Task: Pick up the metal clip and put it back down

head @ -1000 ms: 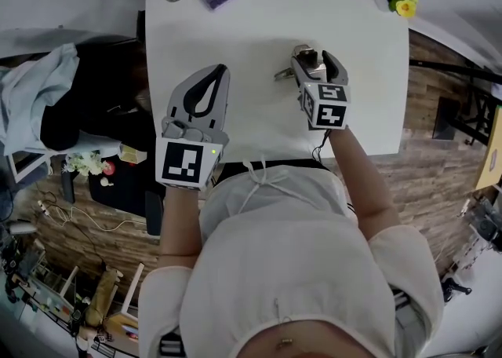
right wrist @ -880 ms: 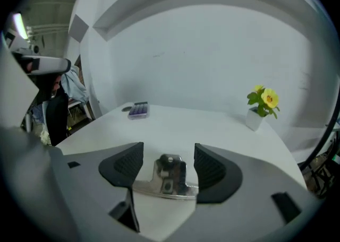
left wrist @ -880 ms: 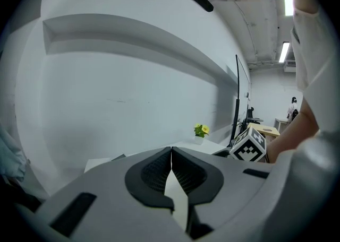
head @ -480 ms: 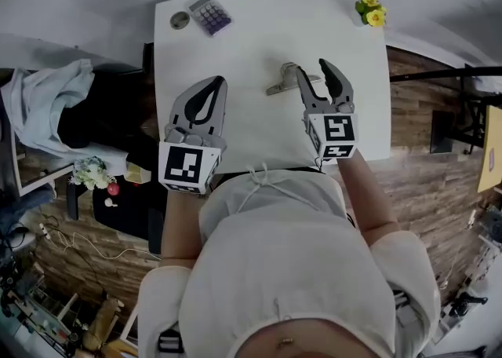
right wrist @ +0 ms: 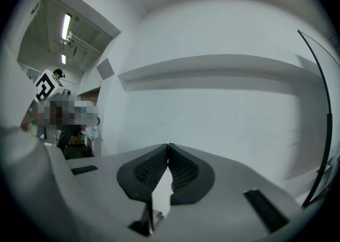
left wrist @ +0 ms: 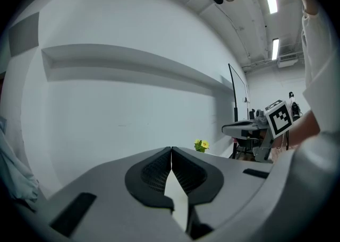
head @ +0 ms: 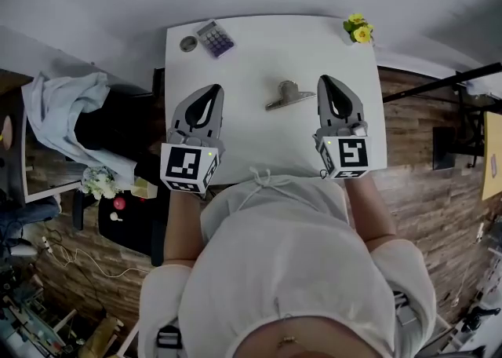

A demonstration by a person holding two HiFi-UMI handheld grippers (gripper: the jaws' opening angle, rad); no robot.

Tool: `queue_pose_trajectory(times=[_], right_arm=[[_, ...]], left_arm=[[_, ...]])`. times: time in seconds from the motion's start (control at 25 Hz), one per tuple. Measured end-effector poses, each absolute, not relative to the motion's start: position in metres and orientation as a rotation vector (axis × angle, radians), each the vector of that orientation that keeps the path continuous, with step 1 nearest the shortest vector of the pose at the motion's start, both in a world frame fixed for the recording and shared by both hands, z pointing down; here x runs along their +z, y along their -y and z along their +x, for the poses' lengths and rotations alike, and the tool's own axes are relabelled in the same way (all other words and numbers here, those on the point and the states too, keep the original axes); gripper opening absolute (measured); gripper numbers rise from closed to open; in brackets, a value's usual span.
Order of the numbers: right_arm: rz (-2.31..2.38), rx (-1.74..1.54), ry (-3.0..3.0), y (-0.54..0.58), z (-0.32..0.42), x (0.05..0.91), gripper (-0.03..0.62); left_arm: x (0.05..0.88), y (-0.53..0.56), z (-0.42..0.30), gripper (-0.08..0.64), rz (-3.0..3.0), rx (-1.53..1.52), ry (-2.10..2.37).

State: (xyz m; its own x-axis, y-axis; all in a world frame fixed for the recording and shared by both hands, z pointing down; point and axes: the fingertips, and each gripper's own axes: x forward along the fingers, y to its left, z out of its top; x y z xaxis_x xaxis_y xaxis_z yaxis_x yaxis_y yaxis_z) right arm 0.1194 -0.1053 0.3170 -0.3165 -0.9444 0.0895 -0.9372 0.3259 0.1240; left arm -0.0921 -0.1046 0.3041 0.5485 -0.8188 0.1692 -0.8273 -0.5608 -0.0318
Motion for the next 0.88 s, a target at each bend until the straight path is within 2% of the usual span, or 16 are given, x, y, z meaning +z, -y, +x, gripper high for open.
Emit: queue_pose_trajectory(times=[0.88], right_arm=[[1.694,-0.075,2.531,0.100,0.110,0.306,0.002]], left_arm=[[0.302,0.109,-0.098,0.020,2.685,0.234,1.488]])
